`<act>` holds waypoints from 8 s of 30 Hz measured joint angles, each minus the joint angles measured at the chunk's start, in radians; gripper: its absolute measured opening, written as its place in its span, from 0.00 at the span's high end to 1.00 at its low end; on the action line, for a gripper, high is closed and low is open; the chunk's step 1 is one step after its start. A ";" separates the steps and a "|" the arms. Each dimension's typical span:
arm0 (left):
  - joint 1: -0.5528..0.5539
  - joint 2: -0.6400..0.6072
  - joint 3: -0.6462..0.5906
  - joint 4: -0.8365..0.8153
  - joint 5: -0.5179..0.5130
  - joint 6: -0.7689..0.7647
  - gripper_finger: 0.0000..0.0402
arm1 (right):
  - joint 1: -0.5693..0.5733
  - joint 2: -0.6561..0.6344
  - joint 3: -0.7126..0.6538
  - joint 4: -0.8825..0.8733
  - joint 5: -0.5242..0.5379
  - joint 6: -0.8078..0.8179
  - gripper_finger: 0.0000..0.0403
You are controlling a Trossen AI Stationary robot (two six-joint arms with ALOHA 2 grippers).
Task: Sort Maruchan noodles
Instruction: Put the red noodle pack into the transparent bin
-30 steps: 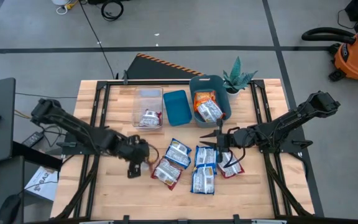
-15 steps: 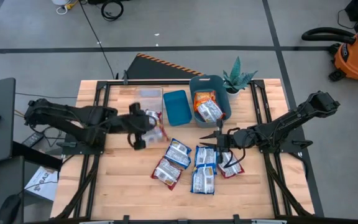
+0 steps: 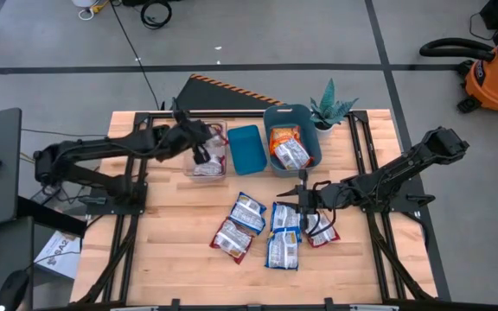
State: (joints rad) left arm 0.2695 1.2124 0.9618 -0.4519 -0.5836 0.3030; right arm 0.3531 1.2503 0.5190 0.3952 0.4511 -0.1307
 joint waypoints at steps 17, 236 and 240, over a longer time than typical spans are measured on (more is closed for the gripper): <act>0.308 0.098 -0.144 0.328 0.260 0.070 0.99 | 0.000 0.000 0.000 0.001 0.000 -0.010 0.78; -0.028 0.439 0.493 -0.445 0.475 -0.159 0.56 | 0.104 0.044 0.177 -0.616 0.095 0.456 0.79; -0.100 0.441 0.422 -0.369 0.467 -0.102 0.57 | 0.144 0.123 0.303 -0.865 0.033 0.602 0.79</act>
State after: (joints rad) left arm 0.1693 1.6531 1.3837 -0.8204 -0.1170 0.2013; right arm 0.4970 1.3736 0.8224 -0.4699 0.4844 0.4716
